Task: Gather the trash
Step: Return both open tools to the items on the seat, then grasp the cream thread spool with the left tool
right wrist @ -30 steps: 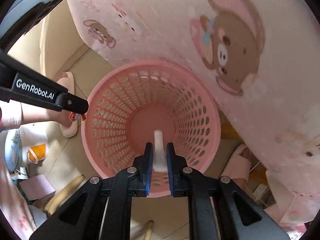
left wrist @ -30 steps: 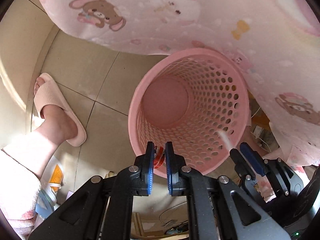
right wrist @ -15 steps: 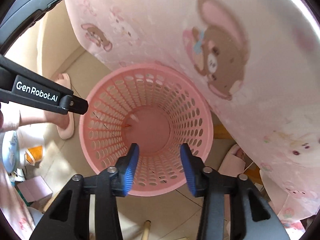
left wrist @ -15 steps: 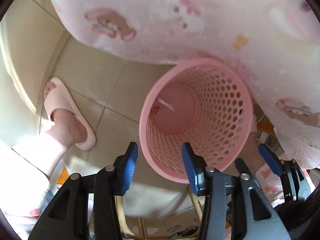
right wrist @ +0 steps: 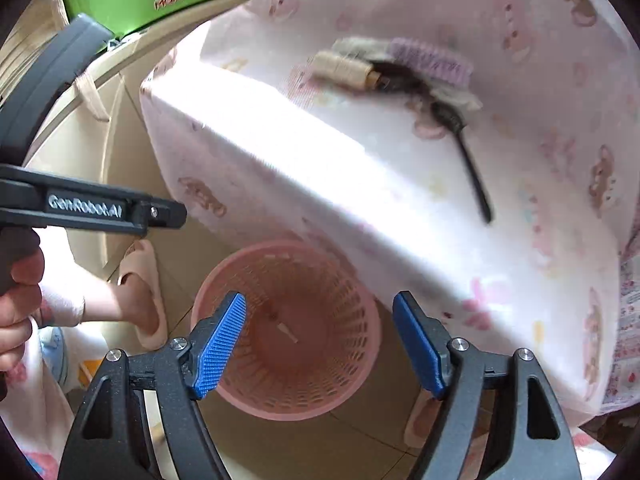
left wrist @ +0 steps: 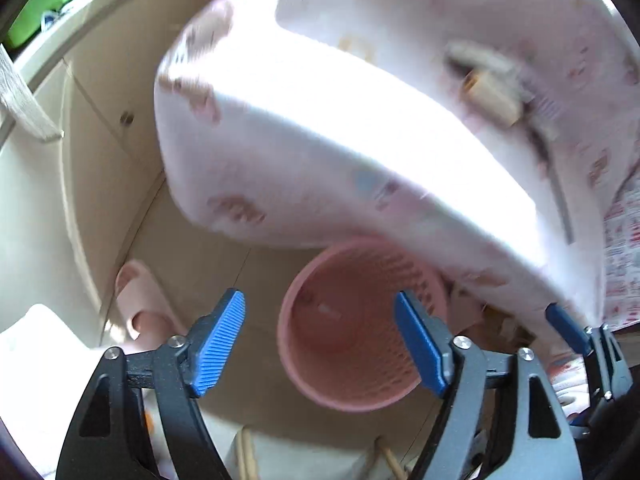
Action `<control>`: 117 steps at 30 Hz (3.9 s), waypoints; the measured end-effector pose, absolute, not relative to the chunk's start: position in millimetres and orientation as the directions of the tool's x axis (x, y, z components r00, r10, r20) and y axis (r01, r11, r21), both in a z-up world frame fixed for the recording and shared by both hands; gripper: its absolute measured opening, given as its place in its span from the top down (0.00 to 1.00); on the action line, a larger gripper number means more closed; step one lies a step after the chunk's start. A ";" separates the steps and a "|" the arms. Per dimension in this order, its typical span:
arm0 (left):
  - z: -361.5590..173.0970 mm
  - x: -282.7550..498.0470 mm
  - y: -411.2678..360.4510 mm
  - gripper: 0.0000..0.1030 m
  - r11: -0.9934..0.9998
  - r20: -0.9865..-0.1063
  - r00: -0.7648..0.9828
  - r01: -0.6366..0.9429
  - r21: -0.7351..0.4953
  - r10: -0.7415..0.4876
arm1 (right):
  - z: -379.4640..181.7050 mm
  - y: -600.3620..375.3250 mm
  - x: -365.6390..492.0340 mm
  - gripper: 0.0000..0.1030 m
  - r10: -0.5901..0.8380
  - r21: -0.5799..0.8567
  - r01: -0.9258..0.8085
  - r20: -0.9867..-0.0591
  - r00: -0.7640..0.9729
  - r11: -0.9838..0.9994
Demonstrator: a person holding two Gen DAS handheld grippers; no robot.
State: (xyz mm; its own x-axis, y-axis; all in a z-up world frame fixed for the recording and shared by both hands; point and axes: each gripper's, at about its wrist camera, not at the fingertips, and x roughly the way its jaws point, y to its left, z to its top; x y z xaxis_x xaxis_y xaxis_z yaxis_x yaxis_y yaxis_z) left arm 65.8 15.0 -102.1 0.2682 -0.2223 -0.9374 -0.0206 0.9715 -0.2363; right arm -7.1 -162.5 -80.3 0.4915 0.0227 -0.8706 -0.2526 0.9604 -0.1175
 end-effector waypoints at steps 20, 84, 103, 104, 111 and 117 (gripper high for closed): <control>-18.1 39.5 3.8 0.05 0.997 -0.670 0.738 0.048 -0.064 -0.079 | 2.4 -204.1 -14.6 0.17 0.033 -0.079 -0.117 -0.676 0.736 0.990; -44.3 132.7 -90.2 0.15 0.952 -0.745 0.602 0.260 -0.158 -0.288 | -23.3 -279.4 50.2 0.57 -0.067 0.047 0.154 -0.751 0.657 0.987; -62.3 141.4 -114.3 0.48 0.952 -0.767 0.587 0.289 -0.099 -0.258 | -35.6 -276.3 57.7 0.52 -0.056 0.025 0.127 -0.799 0.598 0.992; -57.9 138.8 -113.1 0.48 0.951 -0.761 0.590 0.289 -0.113 -0.270 | -35.2 -275.8 57.2 0.52 -0.062 0.019 0.127 -0.797 0.601 0.992; -20.0 113.5 -98.6 0.47 0.950 -0.719 0.642 0.300 -0.081 -0.264 | -28.8 -272.1 62.0 0.39 0.015 0.066 0.060 -0.783 0.622 0.996; -23.1 112.6 -61.0 0.47 0.963 -0.737 0.625 0.227 -0.145 -0.258 | -37.4 -255.8 87.8 0.39 0.000 0.005 0.008 -0.799 0.601 1.000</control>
State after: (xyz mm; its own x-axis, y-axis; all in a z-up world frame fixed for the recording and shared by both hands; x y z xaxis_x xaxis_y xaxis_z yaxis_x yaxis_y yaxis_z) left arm 112.6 -61.0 -23.1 0.6251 -0.2581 -0.7366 0.2273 0.9630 -0.1446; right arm 87.8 -255.8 -37.4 0.6009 -0.0005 -0.7993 0.0078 1.0000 0.0052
